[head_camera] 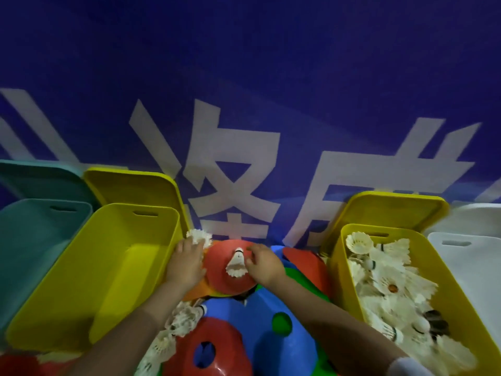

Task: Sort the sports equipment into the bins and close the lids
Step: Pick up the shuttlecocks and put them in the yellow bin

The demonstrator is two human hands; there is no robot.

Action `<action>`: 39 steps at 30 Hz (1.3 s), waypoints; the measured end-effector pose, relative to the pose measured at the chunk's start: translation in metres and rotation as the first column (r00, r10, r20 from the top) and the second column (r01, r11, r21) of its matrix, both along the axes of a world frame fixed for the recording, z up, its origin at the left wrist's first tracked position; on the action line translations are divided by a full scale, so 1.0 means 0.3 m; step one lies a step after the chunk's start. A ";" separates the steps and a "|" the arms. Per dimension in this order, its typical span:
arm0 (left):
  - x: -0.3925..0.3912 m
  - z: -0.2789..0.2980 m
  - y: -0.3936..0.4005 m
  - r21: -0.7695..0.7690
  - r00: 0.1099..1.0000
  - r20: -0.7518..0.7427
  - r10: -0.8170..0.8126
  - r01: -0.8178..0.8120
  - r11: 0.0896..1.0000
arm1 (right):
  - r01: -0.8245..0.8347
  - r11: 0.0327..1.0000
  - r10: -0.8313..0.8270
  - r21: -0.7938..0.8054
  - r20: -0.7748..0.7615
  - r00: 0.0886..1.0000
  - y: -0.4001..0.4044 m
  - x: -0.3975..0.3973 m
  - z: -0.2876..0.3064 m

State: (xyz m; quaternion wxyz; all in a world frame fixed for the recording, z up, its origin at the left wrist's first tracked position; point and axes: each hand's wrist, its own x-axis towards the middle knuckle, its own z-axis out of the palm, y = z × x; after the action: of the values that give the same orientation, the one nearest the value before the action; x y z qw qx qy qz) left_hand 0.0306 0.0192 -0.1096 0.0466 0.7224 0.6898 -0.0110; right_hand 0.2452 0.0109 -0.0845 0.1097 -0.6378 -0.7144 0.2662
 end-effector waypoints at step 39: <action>0.610 0.242 -0.303 0.134 0.496 0.852 -0.168 0.104 0.986 | 0.444 0.876 -0.339 0.189 -0.413 0.845 -0.364 0.620 0.207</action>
State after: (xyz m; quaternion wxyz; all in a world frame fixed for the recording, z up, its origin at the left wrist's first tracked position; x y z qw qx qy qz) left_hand 0.2135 -0.0717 -0.0369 0.3581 0.6857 0.5166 0.3671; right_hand 0.4312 -0.0982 -0.0224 0.3819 -0.6881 -0.5642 0.2498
